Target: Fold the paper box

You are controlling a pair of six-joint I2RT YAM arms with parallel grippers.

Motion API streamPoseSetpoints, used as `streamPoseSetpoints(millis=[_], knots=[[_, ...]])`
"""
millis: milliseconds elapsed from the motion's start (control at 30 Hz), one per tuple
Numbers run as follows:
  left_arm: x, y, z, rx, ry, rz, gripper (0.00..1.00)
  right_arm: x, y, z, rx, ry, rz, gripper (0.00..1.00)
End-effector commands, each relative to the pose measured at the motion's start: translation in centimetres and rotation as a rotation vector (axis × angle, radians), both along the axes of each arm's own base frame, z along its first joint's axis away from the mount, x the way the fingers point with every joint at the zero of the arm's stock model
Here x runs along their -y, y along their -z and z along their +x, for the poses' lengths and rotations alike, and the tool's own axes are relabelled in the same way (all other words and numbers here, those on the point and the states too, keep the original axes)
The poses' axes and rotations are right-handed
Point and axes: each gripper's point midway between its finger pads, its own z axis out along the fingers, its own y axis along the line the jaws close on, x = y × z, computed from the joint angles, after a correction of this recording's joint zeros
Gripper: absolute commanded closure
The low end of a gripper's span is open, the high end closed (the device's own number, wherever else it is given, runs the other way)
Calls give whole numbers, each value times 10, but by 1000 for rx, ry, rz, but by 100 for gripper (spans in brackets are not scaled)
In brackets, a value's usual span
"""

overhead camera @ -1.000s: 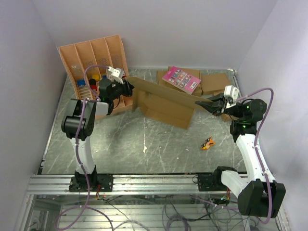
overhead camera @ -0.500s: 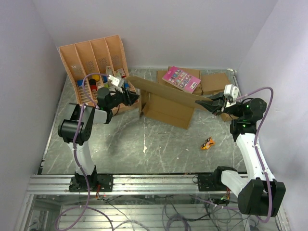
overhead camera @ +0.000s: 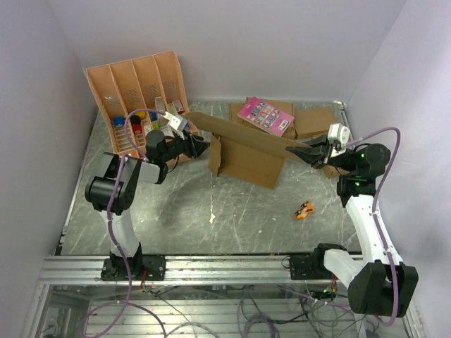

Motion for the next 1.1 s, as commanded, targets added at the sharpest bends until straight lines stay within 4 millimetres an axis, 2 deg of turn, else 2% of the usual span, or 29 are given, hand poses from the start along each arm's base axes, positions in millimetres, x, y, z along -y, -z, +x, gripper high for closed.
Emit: streamPoseSetpoints(millis=[0, 433, 733, 1067], knots=[[8, -7, -5, 79, 49, 11, 40, 1, 11, -1, -81, -6, 5, 100], [14, -4, -16, 134, 113, -27, 37, 1, 12, 0, -82, -7, 3, 100], [15, 3, -26, 149, 153, 20, 34, 1, 13, 0, -85, -9, 2, 100], [23, 17, -14, 131, 115, 84, 34, 1, 14, -1, -87, -11, 0, 100]])
